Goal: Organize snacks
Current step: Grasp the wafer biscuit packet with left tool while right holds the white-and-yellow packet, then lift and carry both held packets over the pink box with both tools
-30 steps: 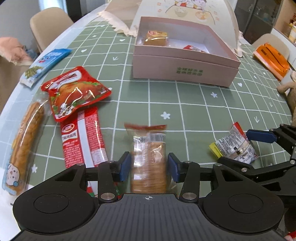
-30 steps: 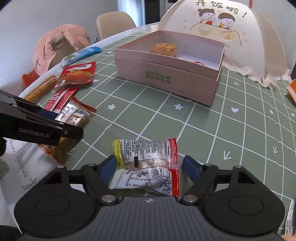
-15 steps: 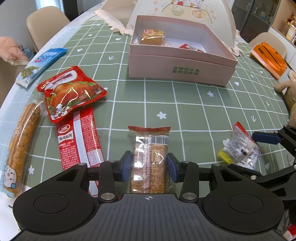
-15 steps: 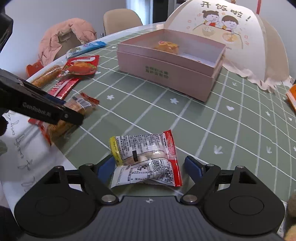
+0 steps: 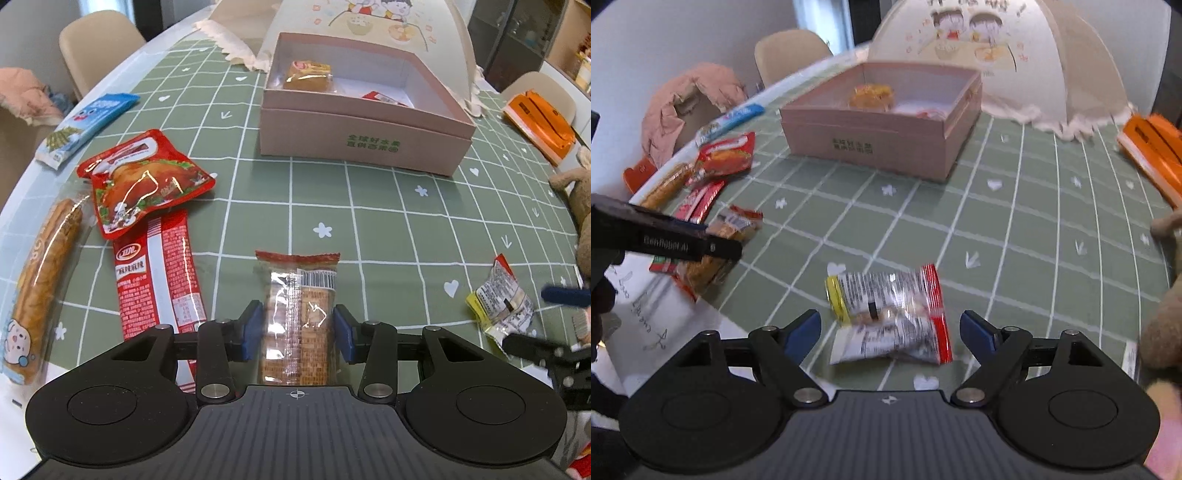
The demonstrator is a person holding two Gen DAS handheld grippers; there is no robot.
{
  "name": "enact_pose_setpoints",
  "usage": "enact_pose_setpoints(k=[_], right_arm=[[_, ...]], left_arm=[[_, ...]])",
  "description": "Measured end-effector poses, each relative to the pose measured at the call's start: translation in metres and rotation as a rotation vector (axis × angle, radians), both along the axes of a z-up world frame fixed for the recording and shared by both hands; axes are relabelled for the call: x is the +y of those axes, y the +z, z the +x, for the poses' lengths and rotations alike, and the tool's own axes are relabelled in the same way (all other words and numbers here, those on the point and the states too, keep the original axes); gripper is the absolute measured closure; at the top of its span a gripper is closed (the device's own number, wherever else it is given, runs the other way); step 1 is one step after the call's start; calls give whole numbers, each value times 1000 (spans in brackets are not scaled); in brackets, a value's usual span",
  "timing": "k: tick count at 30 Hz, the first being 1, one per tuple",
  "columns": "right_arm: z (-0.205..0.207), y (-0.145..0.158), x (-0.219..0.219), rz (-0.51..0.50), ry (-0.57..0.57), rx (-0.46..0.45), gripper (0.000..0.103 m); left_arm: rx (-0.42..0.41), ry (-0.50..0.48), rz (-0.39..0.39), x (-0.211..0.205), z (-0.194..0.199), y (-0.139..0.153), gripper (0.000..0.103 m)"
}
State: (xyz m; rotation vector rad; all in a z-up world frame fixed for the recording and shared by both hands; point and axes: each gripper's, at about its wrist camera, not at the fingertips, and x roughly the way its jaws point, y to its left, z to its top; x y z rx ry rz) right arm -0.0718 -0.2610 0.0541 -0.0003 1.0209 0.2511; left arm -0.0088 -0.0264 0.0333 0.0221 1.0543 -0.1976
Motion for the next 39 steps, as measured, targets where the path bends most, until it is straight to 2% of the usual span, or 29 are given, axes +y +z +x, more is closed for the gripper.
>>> enact_pose_setpoints(k=[3, 4, 7, 15, 18, 21, 22, 25, 27, 30, 33, 39], right_arm=[[-1, -6, -3, 97, -35, 67, 20], [-1, -7, -1, 108, -41, 61, 21], [9, -11, 13, 77, -23, 7, 21], [46, -24, 44, -30, 6, -152, 20], [49, -23, 46, -75, 68, -136, 20], [44, -18, 43, -89, 81, -65, 20], [41, -15, 43, -98, 65, -33, 21], [34, -8, 44, -117, 14, 41, 33], [32, -6, 46, -114, -46, 88, 39], [33, -5, 47, -93, -142, 123, 40], [36, -4, 53, -100, -231, 145, 41], [52, -4, 98, -111, -394, 186, 43]], left_arm=[[3, 5, -4, -1, 1, 0, 52], [1, 2, -1, -3, 0, 0, 51], [-6, -17, 16, -5, -1, -1, 50], [17, -24, -16, 5, -7, 0, 51], [41, -17, -13, 1, -6, 2, 51], [99, -41, -27, -8, -5, 4, 56], [123, -60, -42, -11, -5, 4, 58], [203, -160, -118, -23, -3, 4, 61], [225, -215, -118, -29, 1, 4, 61], [266, -300, -116, -31, 11, 4, 62], [296, -425, -126, -28, 21, 3, 63], [283, -681, -115, 7, 44, 3, 64]])
